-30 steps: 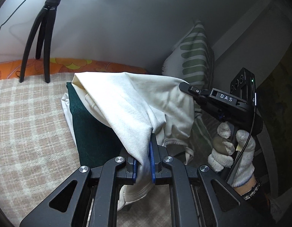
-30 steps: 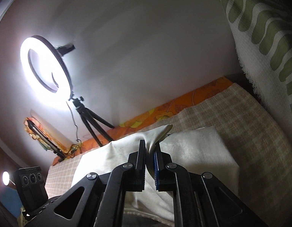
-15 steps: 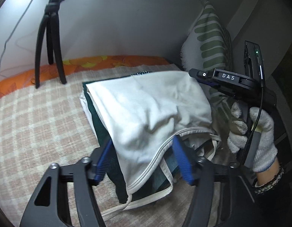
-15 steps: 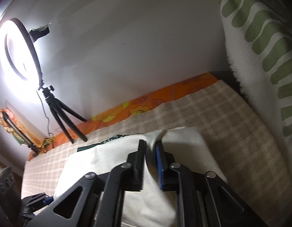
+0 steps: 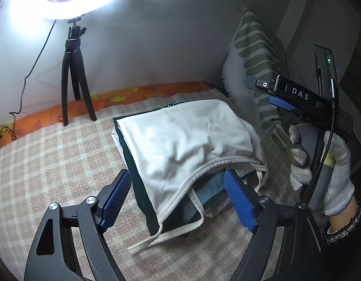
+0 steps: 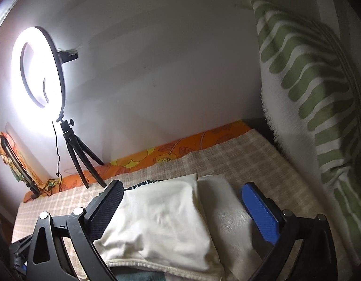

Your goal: Fold small clothes

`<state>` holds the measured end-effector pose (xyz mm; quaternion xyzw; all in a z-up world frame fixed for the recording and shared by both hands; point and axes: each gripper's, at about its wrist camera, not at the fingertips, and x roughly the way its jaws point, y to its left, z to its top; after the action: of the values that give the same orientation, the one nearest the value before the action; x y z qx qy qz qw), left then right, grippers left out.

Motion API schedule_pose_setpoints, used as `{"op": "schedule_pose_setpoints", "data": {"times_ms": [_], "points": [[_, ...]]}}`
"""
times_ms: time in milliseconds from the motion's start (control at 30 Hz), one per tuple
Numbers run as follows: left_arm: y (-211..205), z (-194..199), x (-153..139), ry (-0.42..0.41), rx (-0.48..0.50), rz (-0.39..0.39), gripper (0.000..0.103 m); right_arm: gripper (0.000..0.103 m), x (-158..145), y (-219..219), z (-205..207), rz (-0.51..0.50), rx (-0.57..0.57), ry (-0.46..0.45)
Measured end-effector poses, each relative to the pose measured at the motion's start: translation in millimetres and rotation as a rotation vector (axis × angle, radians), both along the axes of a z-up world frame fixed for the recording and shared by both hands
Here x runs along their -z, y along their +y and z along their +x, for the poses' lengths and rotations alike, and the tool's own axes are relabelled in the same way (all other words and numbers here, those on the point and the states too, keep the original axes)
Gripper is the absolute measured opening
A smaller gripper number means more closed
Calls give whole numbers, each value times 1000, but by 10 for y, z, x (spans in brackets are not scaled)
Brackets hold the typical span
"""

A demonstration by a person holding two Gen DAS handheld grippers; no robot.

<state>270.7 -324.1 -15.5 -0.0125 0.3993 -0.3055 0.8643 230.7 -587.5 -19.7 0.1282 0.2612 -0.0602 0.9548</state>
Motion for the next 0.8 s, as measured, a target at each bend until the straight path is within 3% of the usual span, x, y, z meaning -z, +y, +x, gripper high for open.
{"op": "schedule_pose_setpoints", "data": {"times_ms": [467, 800], "points": [[440, -612, -365, -73, -11, -23, 82, 103, -290, 618, -652, -80, 3, -26], [946, -1071, -512, -89, -35, -35, 82, 103, -290, 1270, -1128, -93, -11, -36]]}}
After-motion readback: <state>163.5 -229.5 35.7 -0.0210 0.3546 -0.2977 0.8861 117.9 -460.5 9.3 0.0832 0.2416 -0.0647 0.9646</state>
